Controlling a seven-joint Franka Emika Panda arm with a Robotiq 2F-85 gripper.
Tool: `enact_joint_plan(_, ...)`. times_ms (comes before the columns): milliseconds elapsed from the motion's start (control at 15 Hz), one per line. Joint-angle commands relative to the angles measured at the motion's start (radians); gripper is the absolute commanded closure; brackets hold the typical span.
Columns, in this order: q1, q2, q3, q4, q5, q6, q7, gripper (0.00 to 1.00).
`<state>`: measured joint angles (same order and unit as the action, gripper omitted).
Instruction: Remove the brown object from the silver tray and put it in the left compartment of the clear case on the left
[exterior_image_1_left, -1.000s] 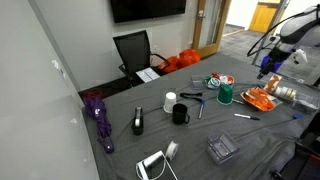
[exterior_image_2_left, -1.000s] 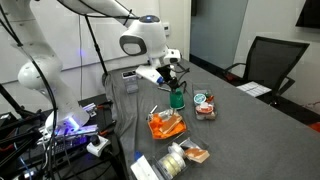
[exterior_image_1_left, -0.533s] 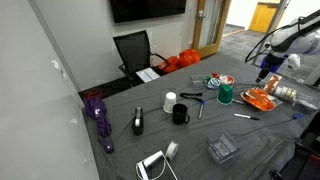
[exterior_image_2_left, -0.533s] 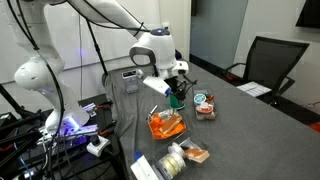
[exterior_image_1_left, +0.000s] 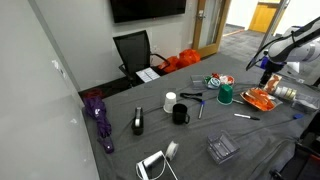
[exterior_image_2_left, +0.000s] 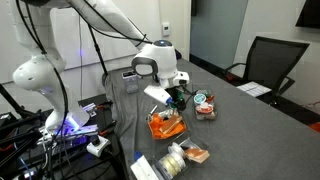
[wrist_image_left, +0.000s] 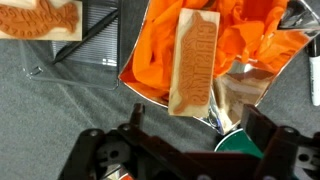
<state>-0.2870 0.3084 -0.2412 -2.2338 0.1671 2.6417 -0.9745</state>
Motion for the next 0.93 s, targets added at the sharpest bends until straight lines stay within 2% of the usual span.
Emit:
enact_joint_plan(0, -0.044, -0.001, 0.045, -0.001, -0.025, 0.007, 0.019, 0.0)
enact_joint_plan(267, -0.05, 0.003, 0.052, -0.001, -0.024, 0.015, 0.018, 0.0)
enact_joint_plan(867, -0.04, 0.114, 0.102, 0.032, -0.034, 0.112, 0.179, 0.0)
